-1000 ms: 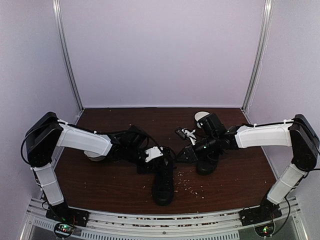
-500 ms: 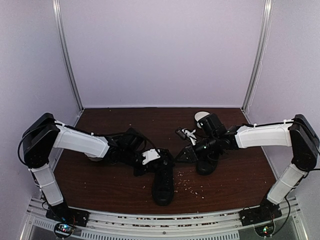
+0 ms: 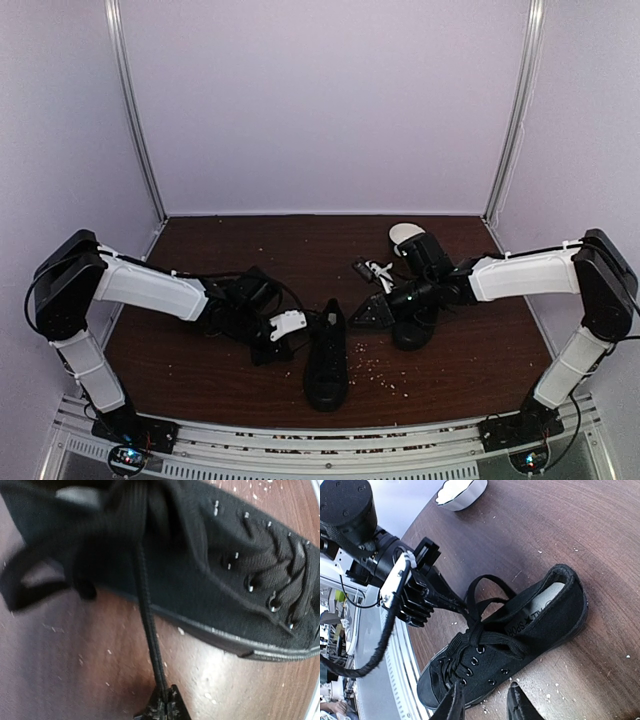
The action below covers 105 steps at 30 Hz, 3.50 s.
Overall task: Tie the shoes
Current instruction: Pull the shoelace from the shoe, then pull a loop with the shoelace from the shoe.
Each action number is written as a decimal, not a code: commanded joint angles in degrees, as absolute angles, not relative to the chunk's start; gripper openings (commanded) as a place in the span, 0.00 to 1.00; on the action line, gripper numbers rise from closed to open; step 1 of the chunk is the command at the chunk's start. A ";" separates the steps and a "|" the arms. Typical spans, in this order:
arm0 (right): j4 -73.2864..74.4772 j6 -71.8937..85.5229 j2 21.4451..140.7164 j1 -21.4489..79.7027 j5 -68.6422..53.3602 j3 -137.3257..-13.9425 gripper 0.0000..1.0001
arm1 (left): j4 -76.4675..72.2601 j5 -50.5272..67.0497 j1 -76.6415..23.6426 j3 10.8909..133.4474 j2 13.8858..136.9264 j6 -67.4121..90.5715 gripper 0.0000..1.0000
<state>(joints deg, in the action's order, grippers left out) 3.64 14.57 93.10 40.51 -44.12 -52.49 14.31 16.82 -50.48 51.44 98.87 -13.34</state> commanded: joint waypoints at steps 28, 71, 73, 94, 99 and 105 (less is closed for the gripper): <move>-12.00 25.27 100.09 42.45 -42.19 -49.71 0.40 | 26.14 26.60 -51.02 46.12 96.88 6.91 0.01; -16.53 26.89 102.28 42.80 -46.17 -47.52 0.13 | 18.28 27.69 -49.22 77.88 110.39 -1.76 0.38; -16.38 26.79 102.24 42.80 -46.23 -47.49 0.10 | 18.37 28.09 -49.21 78.04 111.05 -1.72 0.34; -6.05 20.68 95.88 42.80 -43.70 -43.69 0.00 | -2.03 29.46 -42.56 60.12 102.70 12.67 0.00; -5.47 20.30 97.03 43.10 -44.42 -45.81 0.00 | -10.47 34.32 -42.82 58.16 99.95 13.43 0.00; -4.22 19.35 97.77 43.24 -44.46 -46.80 0.00 | -15.03 35.53 -42.86 56.47 98.31 13.08 0.00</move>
